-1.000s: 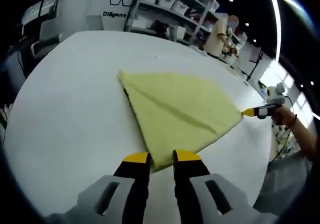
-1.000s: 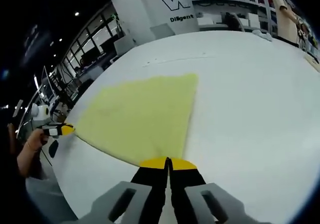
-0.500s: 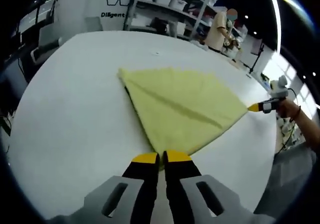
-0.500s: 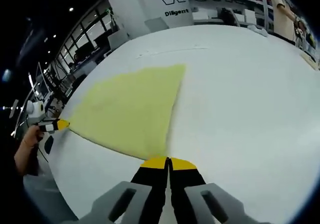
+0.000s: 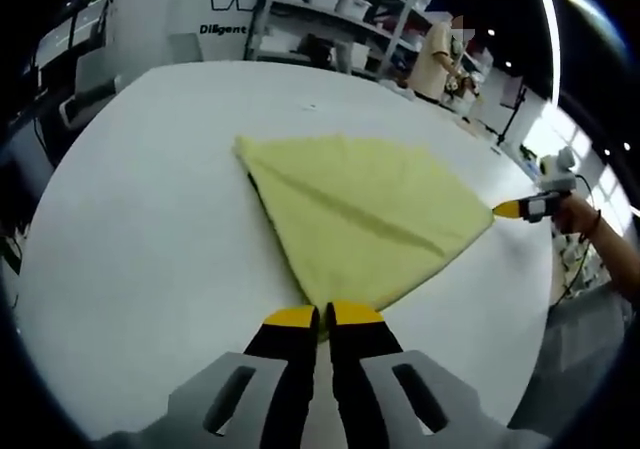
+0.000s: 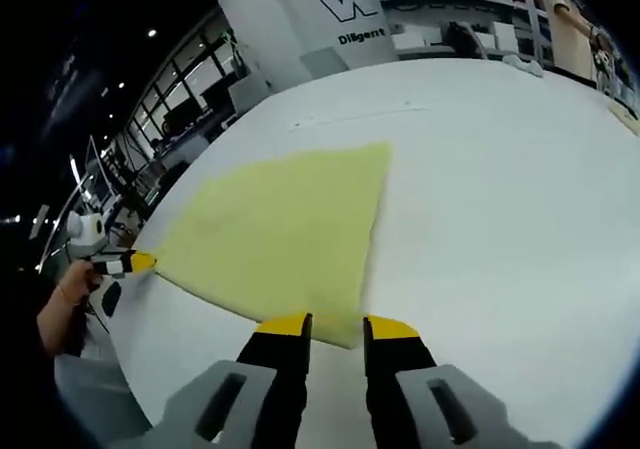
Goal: Fold the garment on the visible template until the final outline fits inside the template.
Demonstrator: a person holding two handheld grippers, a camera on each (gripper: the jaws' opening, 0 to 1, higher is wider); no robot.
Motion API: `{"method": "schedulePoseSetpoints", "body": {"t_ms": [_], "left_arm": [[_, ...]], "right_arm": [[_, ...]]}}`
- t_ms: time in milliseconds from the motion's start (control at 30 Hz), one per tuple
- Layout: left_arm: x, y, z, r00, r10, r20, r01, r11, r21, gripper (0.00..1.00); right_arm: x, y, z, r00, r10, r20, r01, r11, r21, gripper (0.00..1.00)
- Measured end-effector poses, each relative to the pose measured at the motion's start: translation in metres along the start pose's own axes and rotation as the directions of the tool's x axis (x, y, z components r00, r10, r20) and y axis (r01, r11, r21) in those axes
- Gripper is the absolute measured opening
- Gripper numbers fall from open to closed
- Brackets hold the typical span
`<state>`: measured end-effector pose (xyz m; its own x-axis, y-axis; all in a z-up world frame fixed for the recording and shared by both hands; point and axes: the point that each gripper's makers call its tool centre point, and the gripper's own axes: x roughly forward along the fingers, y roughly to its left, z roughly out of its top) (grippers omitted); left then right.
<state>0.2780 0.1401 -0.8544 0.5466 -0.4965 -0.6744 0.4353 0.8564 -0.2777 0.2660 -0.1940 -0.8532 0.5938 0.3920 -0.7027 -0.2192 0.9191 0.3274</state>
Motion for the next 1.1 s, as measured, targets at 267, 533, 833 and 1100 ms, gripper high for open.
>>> {"method": "schedulePoseSetpoints", "body": {"t_ms": [267, 533, 833, 1100], "left_arm": [[0.001, 0.001, 0.000, 1.000, 0.000, 0.004, 0.000, 1.000, -0.001, 0.01], [-0.004, 0.001, -0.004, 1.000, 0.004, -0.012, -0.004, 1.000, -0.028, 0.01], [-0.011, -0.006, -0.014, 0.999, 0.015, -0.045, -0.013, 0.999, 0.029, 0.01], [-0.017, -0.009, -0.021, 0.997, 0.020, -0.072, -0.016, 0.998, 0.059, 0.01]], "right_arm": [[0.006, -0.001, -0.001, 1.000, -0.001, -0.016, 0.001, 1.000, -0.020, 0.00], [0.001, 0.001, -0.007, 0.999, 0.020, -0.041, -0.020, 1.000, 0.002, 0.00], [-0.005, 0.005, -0.015, 0.998, 0.012, -0.069, -0.013, 1.000, -0.010, 0.00], [-0.013, 0.010, -0.025, 0.995, 0.005, -0.102, -0.008, 1.000, -0.029, 0.00]]}}
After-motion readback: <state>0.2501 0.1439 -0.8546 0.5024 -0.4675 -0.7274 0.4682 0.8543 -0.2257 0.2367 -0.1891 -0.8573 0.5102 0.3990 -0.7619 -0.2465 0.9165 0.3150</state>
